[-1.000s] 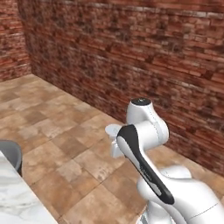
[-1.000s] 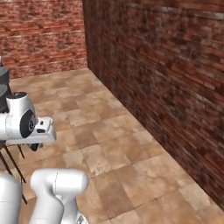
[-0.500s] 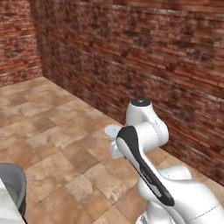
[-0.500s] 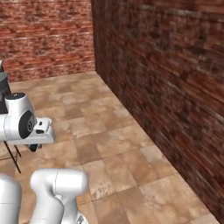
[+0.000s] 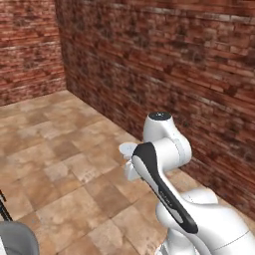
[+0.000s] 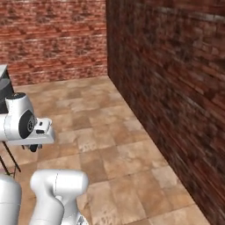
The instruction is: Take the pizza cutter from the drawer on the left and place it on the dining counter for cutting.
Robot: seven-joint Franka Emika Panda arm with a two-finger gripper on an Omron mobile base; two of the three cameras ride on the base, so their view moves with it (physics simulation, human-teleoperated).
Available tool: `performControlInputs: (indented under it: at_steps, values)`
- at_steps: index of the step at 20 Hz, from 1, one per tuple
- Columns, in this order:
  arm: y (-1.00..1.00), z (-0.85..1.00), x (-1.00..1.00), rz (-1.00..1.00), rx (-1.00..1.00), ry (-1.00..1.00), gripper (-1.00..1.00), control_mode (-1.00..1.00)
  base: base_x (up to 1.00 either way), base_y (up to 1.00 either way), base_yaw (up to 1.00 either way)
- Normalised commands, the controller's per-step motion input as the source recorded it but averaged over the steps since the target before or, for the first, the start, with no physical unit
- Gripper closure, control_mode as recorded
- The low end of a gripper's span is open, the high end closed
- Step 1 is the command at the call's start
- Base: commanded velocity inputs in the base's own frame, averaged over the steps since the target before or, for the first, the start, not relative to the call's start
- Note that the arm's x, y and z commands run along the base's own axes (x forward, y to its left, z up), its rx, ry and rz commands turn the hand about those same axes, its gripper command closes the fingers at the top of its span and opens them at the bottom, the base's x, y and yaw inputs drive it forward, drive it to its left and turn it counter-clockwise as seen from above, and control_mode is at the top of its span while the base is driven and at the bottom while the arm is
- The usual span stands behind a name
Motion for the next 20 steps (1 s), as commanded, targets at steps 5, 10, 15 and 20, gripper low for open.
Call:
performControlInputs:
  at_steps: [5, 10, 15, 20]
  values:
    - [0.0, 0.0, 0.0, 0.0, 0.0, 0.0, 1.0, 1.0, 0.91, 0.0, 0.17]
    - [0.0, 0.0, 0.0, 0.0, 0.0, 0.0, 1.0, 1.0, 0.91, 0.0, 0.18]
    - [0.0, 0.0, 0.0, 0.0, 0.0, 0.0, 1.0, 1.0, 0.9, 0.0, 0.2]
    - [0.0, 0.0, 0.0, 0.0, 0.0, 0.0, 1.0, 1.0, 0.56, 0.07, 0.6]
